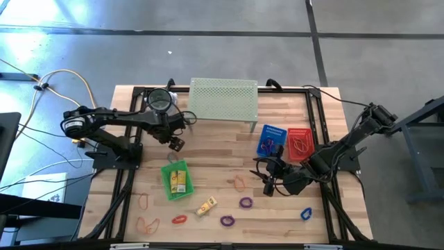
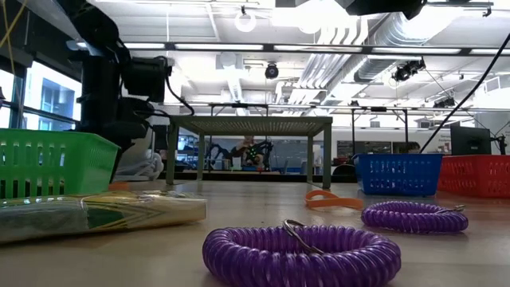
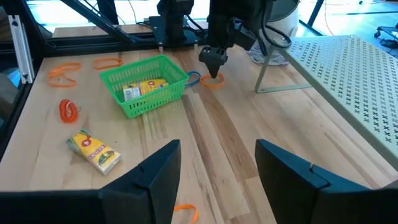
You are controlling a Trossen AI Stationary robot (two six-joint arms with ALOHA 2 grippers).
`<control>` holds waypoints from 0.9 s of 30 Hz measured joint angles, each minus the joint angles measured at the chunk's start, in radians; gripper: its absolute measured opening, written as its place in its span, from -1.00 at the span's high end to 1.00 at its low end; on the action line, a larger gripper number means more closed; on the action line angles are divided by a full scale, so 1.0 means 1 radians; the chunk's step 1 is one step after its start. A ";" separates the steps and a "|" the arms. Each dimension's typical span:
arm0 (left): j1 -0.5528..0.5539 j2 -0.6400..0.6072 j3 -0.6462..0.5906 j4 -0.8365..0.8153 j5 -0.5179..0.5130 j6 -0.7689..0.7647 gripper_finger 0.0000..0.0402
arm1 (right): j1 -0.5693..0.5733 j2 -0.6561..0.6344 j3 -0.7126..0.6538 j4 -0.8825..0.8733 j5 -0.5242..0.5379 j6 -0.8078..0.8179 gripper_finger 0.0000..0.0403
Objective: Pick & Place Office Desk Supplies
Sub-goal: Put the orange rubber band into the red bin
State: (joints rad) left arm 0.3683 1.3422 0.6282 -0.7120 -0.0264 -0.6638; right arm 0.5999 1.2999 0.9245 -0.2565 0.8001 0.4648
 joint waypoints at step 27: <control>-0.062 0.000 -0.010 0.033 -0.065 -0.146 -0.24 | -0.001 0.000 0.000 0.003 0.000 -0.021 0.02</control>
State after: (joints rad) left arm 0.3067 1.3425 0.6179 -0.6790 -0.0913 -0.8097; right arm 0.5991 1.2999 0.9245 -0.2535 0.8005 0.4442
